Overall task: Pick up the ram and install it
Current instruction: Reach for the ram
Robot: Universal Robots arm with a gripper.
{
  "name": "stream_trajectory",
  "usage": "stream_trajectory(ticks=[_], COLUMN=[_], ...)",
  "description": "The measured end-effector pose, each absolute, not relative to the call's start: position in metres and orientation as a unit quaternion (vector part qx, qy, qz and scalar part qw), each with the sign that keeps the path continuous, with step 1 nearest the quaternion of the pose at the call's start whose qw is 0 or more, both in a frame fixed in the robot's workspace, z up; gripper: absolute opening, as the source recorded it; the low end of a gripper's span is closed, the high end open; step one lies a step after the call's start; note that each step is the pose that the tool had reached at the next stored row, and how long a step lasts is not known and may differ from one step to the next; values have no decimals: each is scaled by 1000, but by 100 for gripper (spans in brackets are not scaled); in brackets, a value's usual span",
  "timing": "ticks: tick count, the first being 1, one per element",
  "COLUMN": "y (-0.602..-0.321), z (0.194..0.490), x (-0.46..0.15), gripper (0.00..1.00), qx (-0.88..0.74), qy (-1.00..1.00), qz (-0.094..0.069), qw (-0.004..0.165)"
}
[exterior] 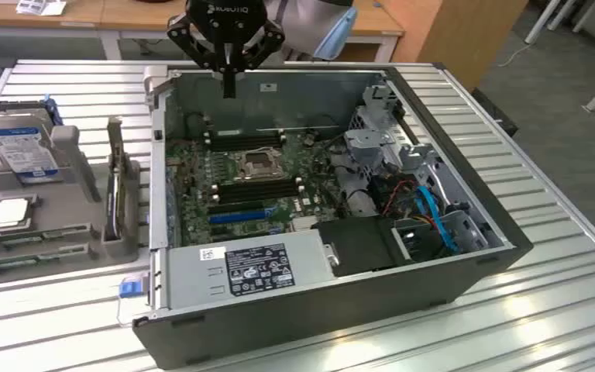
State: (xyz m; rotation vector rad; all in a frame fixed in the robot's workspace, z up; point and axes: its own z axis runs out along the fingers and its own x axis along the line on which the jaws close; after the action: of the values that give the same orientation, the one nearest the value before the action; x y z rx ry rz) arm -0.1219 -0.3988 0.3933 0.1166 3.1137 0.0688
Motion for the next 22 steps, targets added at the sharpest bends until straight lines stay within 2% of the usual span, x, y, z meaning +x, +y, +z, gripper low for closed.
stream_trajectory(ticks=[14, 17, 22], y=[-399, -399, -399], z=[393, 393, 393], x=[-122, -131, -154], gripper=[11, 11, 11], qx=[37, 37, 37], qy=[999, 999, 999], qz=[22, 22, 22], qw=[12, 21, 23])
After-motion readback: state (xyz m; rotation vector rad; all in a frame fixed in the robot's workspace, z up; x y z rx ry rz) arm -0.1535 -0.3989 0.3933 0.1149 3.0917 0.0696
